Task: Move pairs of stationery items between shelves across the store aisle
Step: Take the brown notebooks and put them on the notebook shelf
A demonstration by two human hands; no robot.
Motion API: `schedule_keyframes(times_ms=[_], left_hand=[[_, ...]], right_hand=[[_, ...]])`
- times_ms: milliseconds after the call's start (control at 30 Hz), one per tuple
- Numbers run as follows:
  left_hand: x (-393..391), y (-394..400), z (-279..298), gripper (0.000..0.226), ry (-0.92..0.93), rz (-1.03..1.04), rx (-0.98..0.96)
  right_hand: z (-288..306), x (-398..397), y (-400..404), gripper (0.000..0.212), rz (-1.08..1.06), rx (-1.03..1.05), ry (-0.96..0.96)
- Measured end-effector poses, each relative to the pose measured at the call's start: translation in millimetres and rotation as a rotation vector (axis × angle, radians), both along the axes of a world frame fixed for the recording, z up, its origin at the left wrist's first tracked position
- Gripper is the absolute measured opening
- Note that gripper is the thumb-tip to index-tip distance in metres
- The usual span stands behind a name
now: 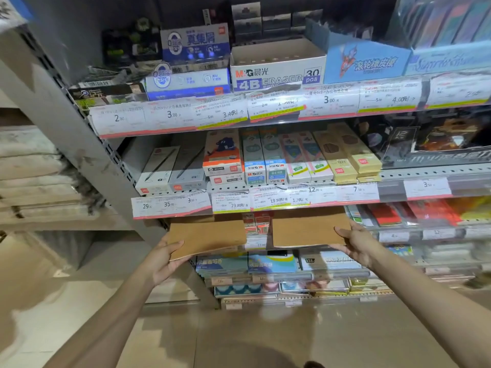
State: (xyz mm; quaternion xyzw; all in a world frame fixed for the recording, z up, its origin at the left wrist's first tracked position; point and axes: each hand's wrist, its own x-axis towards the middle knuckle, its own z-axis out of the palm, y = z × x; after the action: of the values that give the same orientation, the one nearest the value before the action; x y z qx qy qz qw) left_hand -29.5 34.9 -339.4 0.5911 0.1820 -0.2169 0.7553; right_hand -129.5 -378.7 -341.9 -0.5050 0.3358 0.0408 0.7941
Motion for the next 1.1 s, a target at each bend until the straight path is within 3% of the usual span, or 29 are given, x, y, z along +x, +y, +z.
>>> schedule_keyframes(times_ms=[300, 567, 700, 900, 967, 1100], left_hand=[[-33, -50, 9, 0.043, -0.064, -0.121, -0.081], [-48, -135, 2, 0.061, -0.035, -0.180, 0.056], [-59, -160, 4, 0.044, -0.085, -0.205, 0.110], [-69, -185, 4, 0.043, -0.124, -0.312, 0.344], [-67, -195, 3, 0.029, -0.104, -0.350, 0.308], [-59, -203, 4, 0.020, -0.047, -0.341, 0.238]], right_hand=[[-6, -13, 0, 0.032, 0.113, 0.033, -0.064], [-8, -12, -2, 0.029, 0.172, 0.066, -0.068], [-14, -8, -8, 0.029, 0.166, 0.116, -0.037], [-18, -4, -9, 0.024, 0.206, 0.100, 0.000], [-18, -4, -10, 0.022, 0.200, 0.094, 0.019], [-17, -5, -16, 0.030, 0.267, 0.024, -0.001]])
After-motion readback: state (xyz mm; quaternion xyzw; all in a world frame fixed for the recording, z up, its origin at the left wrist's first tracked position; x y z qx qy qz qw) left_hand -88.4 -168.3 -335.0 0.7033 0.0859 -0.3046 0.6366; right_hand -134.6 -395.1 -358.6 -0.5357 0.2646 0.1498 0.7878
